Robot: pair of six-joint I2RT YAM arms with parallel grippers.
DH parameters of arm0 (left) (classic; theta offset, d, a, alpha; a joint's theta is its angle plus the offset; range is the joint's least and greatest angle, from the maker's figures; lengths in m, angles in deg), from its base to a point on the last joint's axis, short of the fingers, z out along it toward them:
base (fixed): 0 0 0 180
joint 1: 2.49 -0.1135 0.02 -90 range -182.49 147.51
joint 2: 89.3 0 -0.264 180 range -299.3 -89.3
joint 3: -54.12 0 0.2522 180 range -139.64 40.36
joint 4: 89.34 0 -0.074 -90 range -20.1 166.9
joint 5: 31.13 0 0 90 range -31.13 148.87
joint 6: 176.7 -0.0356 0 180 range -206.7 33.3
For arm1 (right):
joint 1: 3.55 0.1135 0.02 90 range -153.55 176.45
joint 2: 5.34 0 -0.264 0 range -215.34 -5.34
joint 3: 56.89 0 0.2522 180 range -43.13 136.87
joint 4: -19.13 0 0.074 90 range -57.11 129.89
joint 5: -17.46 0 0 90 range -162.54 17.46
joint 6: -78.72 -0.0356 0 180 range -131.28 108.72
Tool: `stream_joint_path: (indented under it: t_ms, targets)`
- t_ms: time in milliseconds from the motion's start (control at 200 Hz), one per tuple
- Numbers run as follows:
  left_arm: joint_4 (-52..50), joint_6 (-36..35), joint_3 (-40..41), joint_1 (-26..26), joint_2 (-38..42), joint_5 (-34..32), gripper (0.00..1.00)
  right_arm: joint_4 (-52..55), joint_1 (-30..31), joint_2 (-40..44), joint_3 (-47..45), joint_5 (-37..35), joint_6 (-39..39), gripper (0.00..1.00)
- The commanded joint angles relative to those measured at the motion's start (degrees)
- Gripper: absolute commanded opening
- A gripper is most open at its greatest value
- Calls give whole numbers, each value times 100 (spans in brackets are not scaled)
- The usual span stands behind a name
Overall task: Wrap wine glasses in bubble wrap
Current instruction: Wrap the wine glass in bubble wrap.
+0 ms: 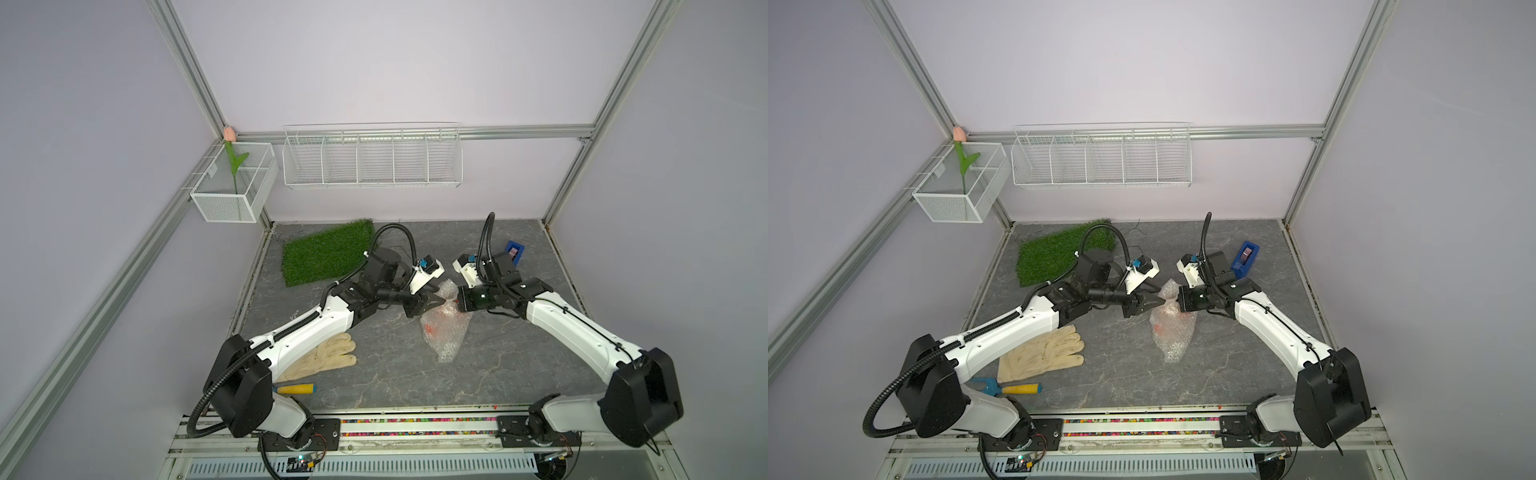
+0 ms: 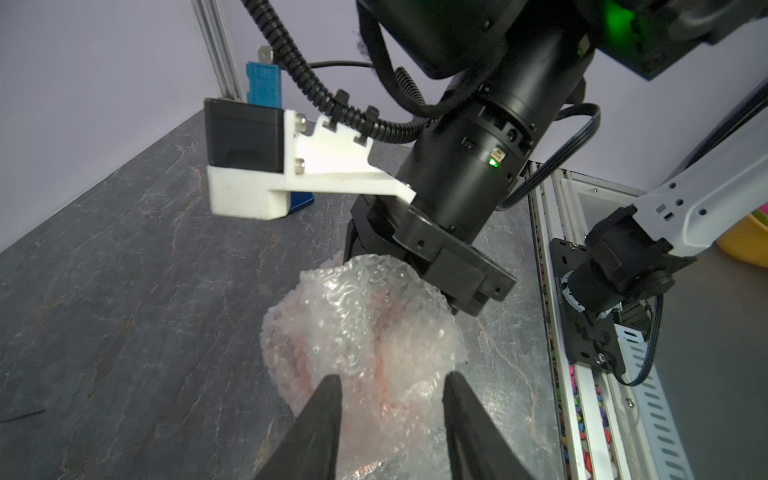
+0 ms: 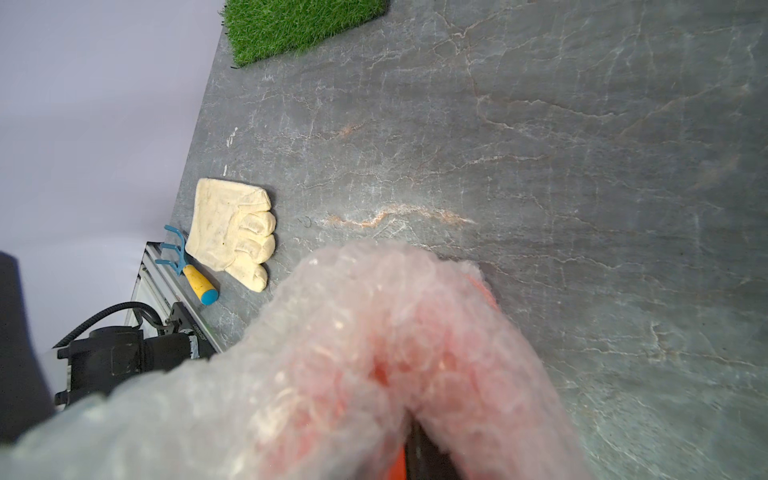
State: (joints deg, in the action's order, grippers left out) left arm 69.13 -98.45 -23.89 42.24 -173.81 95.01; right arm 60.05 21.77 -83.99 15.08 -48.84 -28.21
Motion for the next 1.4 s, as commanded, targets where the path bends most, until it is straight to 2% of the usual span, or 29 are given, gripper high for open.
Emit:
stream_joint_path:
  t_ms: [0, 140, 220, 410, 620, 845, 1050, 1230, 1395]
  targets:
    - [-31, 214, -316, -17, -266, 452, 38, -9, 16, -115, 38, 126, -97, 17]
    - [-536, 271, -744, -8, -766, 757, 30, -37, -35, 82, 58, 354, -101, 20]
    - [-750, 185, -848, 24, -904, 778, 29, -3, -145, 314, 37, 594, -121, 24]
    - [-1468, -130, -1111, 117, -1136, 618, 29, 445, -653, 1139, 75, 775, -102, 34]
    - [-2428, -527, -1529, 228, -1493, 290, 28, 800, -1201, 1751, 16, 694, -117, 37]
    - [-2583, -716, -1636, 240, -1635, 283, 27, -18, -1055, 1445, 32, 1271, -676, 36]
    - [-2721, -952, -1685, 247, -1893, 628, 27, -226, -510, 1158, -32, 983, -723, 37]
    - [-2511, -895, -1590, 229, -1907, 849, 27, -610, -392, 850, -327, 835, -826, 36]
    - [-2538, -802, -1646, 140, -1728, 1013, 29, -548, -260, 480, -387, 690, -670, 30]
